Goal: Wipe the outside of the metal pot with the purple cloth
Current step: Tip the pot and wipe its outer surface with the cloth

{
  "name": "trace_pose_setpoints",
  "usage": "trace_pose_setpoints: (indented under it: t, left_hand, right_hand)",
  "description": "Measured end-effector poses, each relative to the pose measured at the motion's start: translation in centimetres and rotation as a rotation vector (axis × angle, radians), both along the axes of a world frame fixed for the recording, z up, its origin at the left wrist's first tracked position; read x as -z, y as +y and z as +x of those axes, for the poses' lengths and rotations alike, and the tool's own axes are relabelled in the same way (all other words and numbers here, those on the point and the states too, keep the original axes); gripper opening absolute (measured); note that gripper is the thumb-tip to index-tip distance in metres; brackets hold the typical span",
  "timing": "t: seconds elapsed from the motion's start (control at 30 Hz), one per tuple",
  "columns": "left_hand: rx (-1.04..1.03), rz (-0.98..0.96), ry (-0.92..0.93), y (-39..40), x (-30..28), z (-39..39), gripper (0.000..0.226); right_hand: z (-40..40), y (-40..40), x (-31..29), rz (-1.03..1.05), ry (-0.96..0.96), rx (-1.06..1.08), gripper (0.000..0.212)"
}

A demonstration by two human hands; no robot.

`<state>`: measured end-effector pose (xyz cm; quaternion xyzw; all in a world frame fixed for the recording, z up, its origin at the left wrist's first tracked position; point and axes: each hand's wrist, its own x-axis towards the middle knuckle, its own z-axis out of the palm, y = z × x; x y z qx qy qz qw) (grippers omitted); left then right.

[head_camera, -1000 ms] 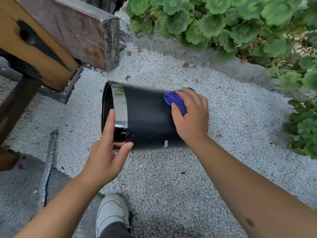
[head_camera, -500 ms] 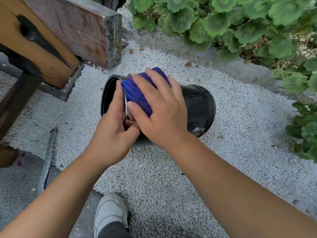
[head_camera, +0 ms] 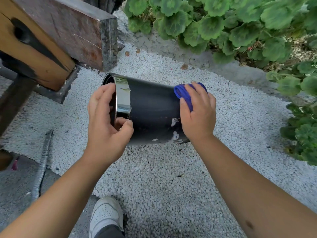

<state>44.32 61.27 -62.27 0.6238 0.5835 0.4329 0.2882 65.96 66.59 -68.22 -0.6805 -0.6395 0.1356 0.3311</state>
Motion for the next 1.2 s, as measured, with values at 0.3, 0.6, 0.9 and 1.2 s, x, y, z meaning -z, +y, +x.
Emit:
trace_pose_setpoints:
  t: [0.3,0.6,0.9,1.2]
  left_hand:
    - [-0.029,0.108,0.330,-1.1,0.6,-0.5,0.070]
    - [0.011,0.014,0.237,0.5,1.1,-1.3,0.073]
    - [0.085,0.013,0.238,1.0,0.2,-1.2,0.080]
    - [0.001,-0.128,0.131,0.6,0.9,-1.9,0.069]
  right_hand:
    - [-0.2,0.7,-0.3,0.048,-0.027,-0.029,0.038]
    - [-8.1,-1.4,-5.3,0.293,0.152,-0.240,0.045]
    - [-7.0,-1.9,-2.3,0.335,-0.072,-0.239,0.039]
    - [-0.5,-1.4,1.1,0.029,-0.075,-0.032,0.047]
